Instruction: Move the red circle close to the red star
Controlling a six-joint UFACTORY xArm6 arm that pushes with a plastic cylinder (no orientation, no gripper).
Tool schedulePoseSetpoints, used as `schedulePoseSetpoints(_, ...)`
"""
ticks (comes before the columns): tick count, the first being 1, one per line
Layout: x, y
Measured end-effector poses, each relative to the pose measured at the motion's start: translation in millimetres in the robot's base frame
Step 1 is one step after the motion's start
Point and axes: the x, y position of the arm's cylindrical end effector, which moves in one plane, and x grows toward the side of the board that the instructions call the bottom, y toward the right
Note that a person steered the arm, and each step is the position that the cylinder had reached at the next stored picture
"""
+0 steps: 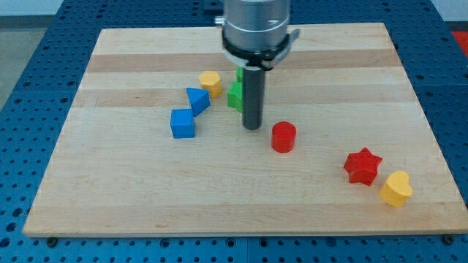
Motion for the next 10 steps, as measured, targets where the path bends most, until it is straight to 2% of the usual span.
schedulePoseSetpoints(2,23,4)
schedulePoseSetpoints(5,24,78)
schedulePoseSetpoints(7,54,79)
schedulePoseSetpoints(10,54,109)
